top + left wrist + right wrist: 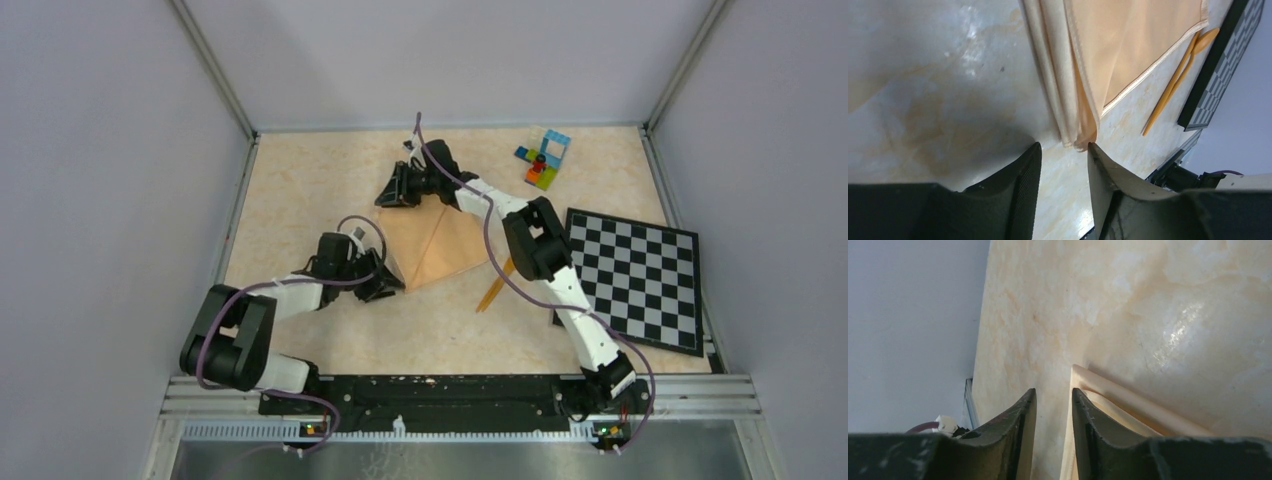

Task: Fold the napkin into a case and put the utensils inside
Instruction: Fold the top corner of the square-folded napkin at the center of the board, then smooth out the upper triangle-folded napkin at the center of the board.

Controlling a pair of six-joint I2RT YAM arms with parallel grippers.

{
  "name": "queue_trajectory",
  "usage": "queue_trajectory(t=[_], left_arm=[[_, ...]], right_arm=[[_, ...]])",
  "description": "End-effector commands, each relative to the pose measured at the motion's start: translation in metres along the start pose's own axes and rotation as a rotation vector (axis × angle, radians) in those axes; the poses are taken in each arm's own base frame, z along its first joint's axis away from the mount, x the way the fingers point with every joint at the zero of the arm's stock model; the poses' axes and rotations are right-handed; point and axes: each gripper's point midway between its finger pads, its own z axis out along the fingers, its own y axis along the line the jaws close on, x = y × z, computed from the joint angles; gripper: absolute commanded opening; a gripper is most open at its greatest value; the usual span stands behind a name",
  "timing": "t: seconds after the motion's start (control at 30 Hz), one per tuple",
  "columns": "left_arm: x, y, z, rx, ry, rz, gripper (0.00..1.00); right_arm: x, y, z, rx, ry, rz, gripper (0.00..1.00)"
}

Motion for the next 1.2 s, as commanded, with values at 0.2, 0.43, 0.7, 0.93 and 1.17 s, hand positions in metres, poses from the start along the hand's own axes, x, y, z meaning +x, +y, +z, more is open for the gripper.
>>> queue_trajectory(t=[0.2, 0.43, 0.7, 0.93, 1.17], left_arm=[[0.029, 0.025, -0.047, -0.185, -0.036, -0.099, 0.53], [-0.002, -0.053, -0.051, 0.124, -0.056, 0.106, 0.33], [-0.033, -0.079, -0.008, 0.217, 0.004, 0.152, 0.09], [-0.035, -0.078, 0.029, 0.236, 0.064, 0.137, 0.04], [-0.026, -0.042, 0.040, 0.120, 0.059, 0.107, 0.01]], right_arm=[[-0.044, 0.080, -0.079, 0.018, 0.018, -0.248, 0.55], [-0.028, 0.037, -0.144, -0.006, 0.027, -0.242, 0.50], [-0.020, -0.014, -0.147, -0.063, 0.051, -0.108, 0.11], [-0.020, -0.041, -0.130, -0.062, 0.059, -0.069, 0.04], [-0.026, -0.063, -0.116, -0.058, 0.041, -0.070, 0.05]])
